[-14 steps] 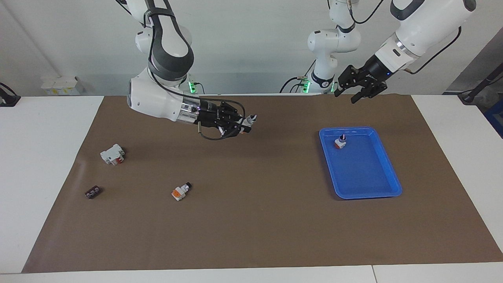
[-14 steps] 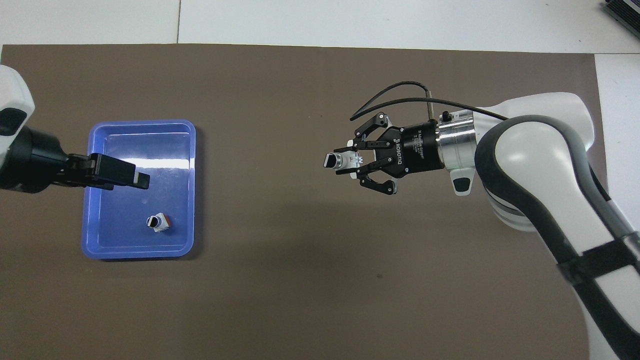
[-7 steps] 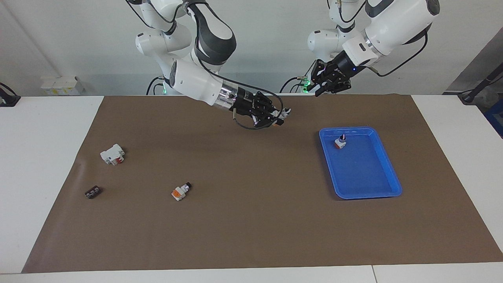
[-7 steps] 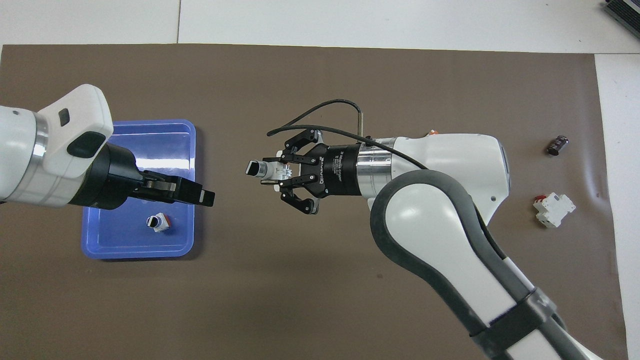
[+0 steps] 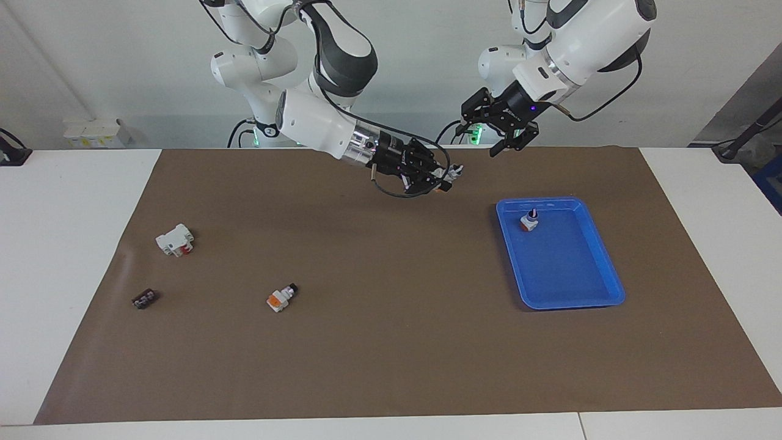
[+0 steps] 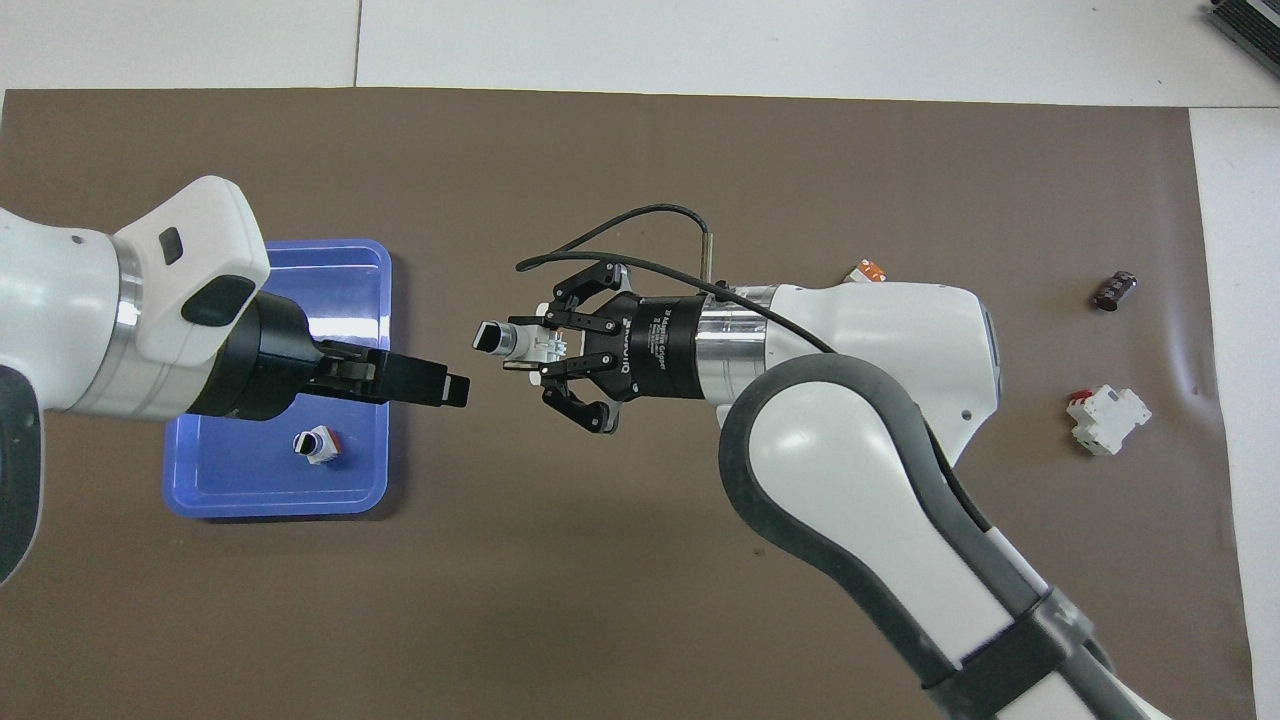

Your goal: Turn and place switch with both arms

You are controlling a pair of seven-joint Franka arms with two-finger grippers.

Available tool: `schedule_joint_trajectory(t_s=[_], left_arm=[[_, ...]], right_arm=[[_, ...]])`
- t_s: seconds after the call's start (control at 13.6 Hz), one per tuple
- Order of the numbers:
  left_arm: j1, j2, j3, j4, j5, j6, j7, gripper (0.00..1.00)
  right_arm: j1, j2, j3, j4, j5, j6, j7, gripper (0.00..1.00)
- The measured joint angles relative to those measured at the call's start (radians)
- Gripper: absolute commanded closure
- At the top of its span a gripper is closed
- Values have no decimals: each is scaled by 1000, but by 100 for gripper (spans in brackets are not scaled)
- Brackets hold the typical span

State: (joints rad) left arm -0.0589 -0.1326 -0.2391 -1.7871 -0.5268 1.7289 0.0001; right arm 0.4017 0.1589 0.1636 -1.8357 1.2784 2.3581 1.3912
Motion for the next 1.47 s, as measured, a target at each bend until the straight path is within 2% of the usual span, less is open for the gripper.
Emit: schedule_joint_trajectory(t_s=[0.07, 0.15, 0.22, 0.29, 0.44, 0.74, 0.96, 1.03, 1.1, 1.18, 1.47], left_arm=[[-1, 0, -15, -1, 55, 33, 0, 7], [-1, 0, -29, -5, 85, 63, 4, 15], [-2, 0, -37, -11, 94, 82, 21, 18], [-2, 0, -40, -19, 88, 92, 47, 26], [0, 0, -31, -34, 14, 107, 117, 33], [16, 0, -11, -60, -170, 174, 243, 34], [17, 0, 3, -103, -263, 225, 351, 30], [19, 0, 10, -111, -290, 233, 383, 32], [25, 0, 14, -115, -304, 237, 408, 52], [28, 0, 18, -116, -310, 238, 423, 65], [28, 0, 17, -123, -311, 238, 436, 75]], right_arm=[[0, 0, 0, 0, 0, 0, 0, 100], [0, 0, 0, 0, 0, 0, 0, 100], [0, 0, 0, 0, 0, 0, 0, 100], [0, 0, 0, -1, 0, 0, 0, 100], [0, 0, 0, -1, 0, 0, 0, 100], [1, 0, 0, -1, 0, 0, 0, 100], [1, 0, 0, -1, 0, 0, 0, 100], [2, 0, 0, -1, 0, 0, 0, 100], [2, 0, 0, -1, 0, 0, 0, 100], [2, 0, 0, -1, 0, 0, 0, 100], [2, 0, 0, -1, 0, 0, 0, 100]])
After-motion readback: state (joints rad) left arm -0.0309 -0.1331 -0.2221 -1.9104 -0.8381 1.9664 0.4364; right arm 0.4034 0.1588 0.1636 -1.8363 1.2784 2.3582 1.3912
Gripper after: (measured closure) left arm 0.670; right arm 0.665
